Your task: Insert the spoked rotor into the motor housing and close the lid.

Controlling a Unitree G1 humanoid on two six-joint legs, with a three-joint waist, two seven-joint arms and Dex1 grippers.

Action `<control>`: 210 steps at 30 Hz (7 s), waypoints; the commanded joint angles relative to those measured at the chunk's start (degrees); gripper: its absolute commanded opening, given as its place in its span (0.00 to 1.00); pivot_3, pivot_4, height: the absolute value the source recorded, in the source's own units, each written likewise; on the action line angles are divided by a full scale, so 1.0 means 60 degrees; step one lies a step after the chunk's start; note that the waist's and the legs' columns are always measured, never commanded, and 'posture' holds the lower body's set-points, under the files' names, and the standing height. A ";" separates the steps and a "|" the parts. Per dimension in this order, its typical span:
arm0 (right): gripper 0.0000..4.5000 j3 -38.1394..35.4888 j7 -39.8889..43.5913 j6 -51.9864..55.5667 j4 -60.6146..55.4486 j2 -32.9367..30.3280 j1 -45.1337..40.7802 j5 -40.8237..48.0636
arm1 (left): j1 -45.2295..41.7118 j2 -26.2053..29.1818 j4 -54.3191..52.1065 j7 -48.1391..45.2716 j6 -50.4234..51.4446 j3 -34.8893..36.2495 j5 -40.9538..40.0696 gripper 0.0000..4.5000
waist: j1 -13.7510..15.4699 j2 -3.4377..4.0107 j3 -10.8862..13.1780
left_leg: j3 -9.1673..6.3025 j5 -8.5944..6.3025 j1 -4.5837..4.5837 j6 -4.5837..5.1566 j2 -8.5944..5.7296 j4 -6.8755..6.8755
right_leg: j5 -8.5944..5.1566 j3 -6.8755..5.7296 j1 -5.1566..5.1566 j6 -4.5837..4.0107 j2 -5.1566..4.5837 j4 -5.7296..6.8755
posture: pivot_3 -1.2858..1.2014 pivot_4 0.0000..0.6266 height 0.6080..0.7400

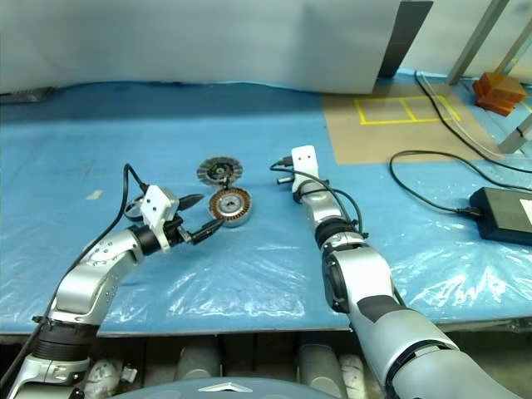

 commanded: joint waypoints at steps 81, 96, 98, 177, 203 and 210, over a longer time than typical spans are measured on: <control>0.00 0.1580 0.3037 1.0671 -0.4488 -0.0920 -0.0782 0.0214 | 0.0295 -0.0758 -0.0398 0.0767 -0.0450 -0.0186 0.0108 1.00 | 0.0125 0.0057 0.0053 | -0.0014 0.0001 -0.0043 -0.0005 0.0003 0.0013 | 0.0024 -0.0009 -0.0032 0.0037 0.0011 0.0031 | 0.52 0.24 1.00; 0.00 0.2548 0.3989 1.4347 -1.0612 -0.2544 0.0994 0.1780 | 0.0267 -0.0672 -0.0310 0.0573 -0.0468 -0.0225 0.0074 1.00 | 0.0302 0.0060 0.0055 | -0.0016 0.0001 -0.0012 -0.0007 0.0000 0.0001 | 0.0025 0.0001 -0.0007 0.0041 0.0012 0.0009 | 0.52 0.24 1.00; 0.00 0.2571 0.3884 1.3553 -1.0752 -0.2602 0.1157 0.1713 | 0.0186 -0.0689 -0.0277 0.0547 -0.0452 -0.0252 0.0076 1.00 | 0.0290 0.0060 0.0055 | -0.0017 0.0002 -0.0011 -0.0007 0.0000 0.0000 | 0.0025 0.0001 -0.0007 0.0041 0.0012 0.0010 | 0.52 0.24 1.00; 0.12 0.2360 0.4562 0.1204 -0.7819 -0.2327 0.6227 0.0749 | 0.0067 -0.0112 -0.0503 0.0060 0.0096 -0.0223 -0.0072 1.00 | 0.0033 -0.0032 0.0000 | -0.0008 0.0003 0.0072 0.0010 -0.0022 0.0005 | 0.0000 0.0031 0.0073 0.0010 -0.0001 -0.0030 | 0.52 0.24 1.00; 0.12 0.3560 0.8054 0.3110 -0.8459 -0.1284 0.2733 0.2174 | 0.1627 0.1143 -0.1358 -0.1425 0.0035 0.0916 -0.1398 1.00 | 0.0011 -0.0019 0.0008 | -0.0014 -0.0008 0.0001 -0.0018 0.0008 -0.0100 | 0.0039 0.0015 0.0027 0.0061 0.0050 -0.0147 | 0.52 0.24 1.00; 0.12 0.3815 0.8484 0.2395 -0.7156 -0.0911 0.2199 0.1703 | 0.2005 0.0904 -0.1526 -0.1183 -0.0110 0.0836 -0.1221 1.00 | 0.0010 -0.0020 0.0007 | -0.0016 -0.0007 -0.0004 -0.0017 0.0011 -0.0107 | 0.0041 0.0007 0.0026 0.0057 0.0053 -0.0144 | 0.52 0.24 1.00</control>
